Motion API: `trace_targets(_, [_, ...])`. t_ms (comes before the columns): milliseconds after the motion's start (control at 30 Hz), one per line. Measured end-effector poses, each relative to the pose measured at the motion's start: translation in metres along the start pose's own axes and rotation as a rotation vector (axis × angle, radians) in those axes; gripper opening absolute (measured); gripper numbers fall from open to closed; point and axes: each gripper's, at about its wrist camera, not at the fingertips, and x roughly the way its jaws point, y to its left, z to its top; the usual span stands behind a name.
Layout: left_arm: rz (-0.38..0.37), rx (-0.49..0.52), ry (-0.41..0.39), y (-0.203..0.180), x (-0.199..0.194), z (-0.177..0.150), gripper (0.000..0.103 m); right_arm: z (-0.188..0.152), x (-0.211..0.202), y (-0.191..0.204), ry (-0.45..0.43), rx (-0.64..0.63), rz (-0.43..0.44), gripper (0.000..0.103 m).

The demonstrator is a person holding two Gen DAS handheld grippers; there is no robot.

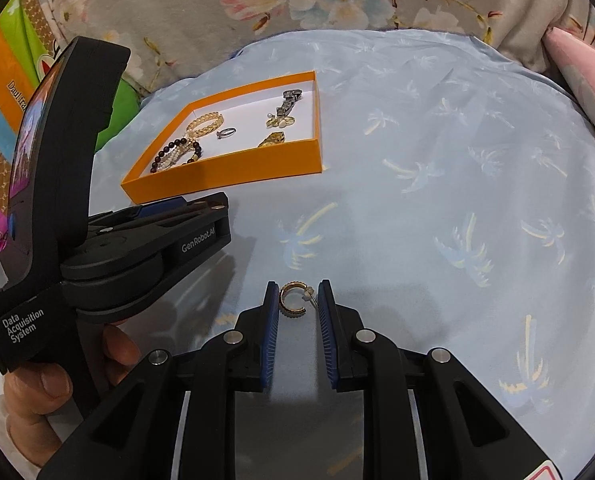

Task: Organize jewelry
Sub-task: 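Carry the hoop earring into the orange box and open the right tool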

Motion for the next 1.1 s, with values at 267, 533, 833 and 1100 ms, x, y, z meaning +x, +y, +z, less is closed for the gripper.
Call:
trace_targets(267, [-0.019,0.018,-0.004,-0.005,-0.002,0.000,0.017,0.000,0.000,-0.001,-0.003,0.001,0.001,0.019])
trace_targets(533, [-0.078,-0.049,-0.025,0.017,-0.016,-0.011,0.017,-0.002,-0.003,-0.001,-0.016,0.004,0.005,0.019])
trace_targets(833, [-0.064,-0.137,-0.065,0.062,-0.042,-0.025,0.017,0.000,-0.009,0.006,-0.041,-0.019,0.004,0.019])
trace_targets(1100, [-0.038,-0.177,-0.103,0.092,-0.055,-0.016,0.017,0.024,-0.007,0.013,-0.063,-0.042,0.019,0.019])
